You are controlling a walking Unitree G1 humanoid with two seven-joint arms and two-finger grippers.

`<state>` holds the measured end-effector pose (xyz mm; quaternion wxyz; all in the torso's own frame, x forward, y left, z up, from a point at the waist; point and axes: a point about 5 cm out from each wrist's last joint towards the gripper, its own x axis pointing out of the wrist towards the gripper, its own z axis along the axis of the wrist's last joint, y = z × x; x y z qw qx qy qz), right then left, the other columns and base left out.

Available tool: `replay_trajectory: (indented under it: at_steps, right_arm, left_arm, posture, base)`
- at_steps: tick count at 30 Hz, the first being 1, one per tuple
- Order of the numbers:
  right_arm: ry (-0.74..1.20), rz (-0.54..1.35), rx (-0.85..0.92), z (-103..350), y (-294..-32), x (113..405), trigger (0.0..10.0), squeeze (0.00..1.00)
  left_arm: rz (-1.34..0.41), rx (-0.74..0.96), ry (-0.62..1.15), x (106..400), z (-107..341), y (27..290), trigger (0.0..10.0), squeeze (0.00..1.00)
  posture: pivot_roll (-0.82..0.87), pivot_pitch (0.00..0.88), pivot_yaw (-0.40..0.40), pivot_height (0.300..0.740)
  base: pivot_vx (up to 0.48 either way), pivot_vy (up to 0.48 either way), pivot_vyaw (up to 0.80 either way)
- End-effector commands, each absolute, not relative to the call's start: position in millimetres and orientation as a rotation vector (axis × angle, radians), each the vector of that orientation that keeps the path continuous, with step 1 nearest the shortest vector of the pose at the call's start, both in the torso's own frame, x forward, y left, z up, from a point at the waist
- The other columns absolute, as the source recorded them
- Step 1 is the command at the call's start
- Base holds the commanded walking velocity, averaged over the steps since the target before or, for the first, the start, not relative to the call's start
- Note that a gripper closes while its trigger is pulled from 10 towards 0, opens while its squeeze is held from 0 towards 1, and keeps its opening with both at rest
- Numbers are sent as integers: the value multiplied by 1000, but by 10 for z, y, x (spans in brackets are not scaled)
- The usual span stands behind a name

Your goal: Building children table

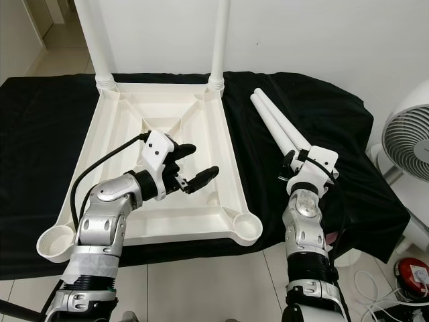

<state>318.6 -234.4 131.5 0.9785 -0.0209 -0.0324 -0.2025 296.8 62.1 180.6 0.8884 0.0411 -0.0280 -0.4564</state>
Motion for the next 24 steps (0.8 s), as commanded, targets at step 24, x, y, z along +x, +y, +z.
replay_trajectory:
  at_steps: [24]
  right_arm:
    - [68, -392, -19, 1027, -2474, 3159, 10000, 0]
  left_arm:
    - [-687, 22, -48, 2991, 1799, 515, 10000, 0]
  posture:
    - [-74, 0, -14, 740]
  base:
    - [0, 0, 0]
